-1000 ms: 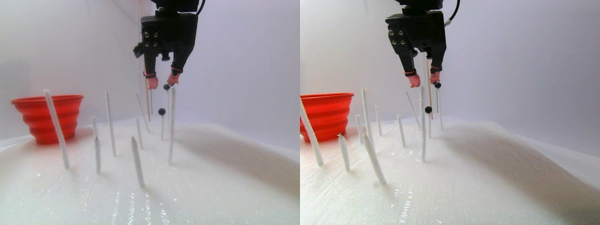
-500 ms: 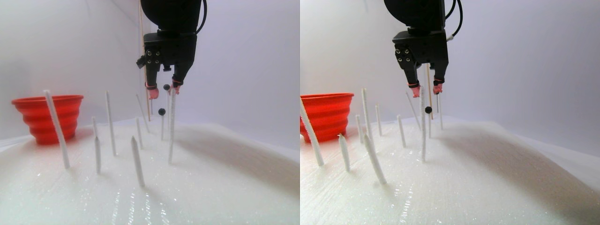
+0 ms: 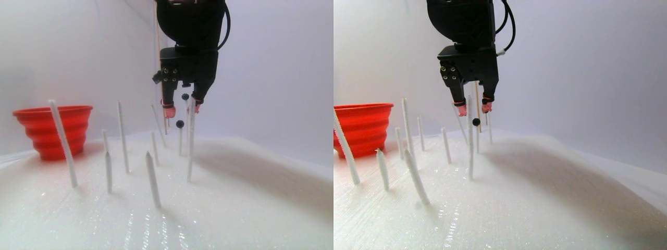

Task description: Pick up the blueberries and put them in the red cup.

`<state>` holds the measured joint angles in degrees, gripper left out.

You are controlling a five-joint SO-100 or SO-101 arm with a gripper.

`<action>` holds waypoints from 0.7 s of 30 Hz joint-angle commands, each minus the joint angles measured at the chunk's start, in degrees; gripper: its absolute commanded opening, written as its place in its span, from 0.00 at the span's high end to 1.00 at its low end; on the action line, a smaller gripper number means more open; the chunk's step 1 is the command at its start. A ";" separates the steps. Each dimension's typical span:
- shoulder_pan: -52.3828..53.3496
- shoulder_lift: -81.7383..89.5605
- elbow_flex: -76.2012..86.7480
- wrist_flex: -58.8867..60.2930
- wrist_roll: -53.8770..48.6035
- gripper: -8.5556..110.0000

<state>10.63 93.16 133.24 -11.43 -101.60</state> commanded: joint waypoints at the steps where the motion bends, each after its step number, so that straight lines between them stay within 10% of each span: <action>1: -0.70 0.09 -5.27 -2.20 0.70 0.75; 21: -0.62 -7.12 -8.96 -6.50 1.05 0.73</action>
<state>9.67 85.34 128.32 -16.26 -100.46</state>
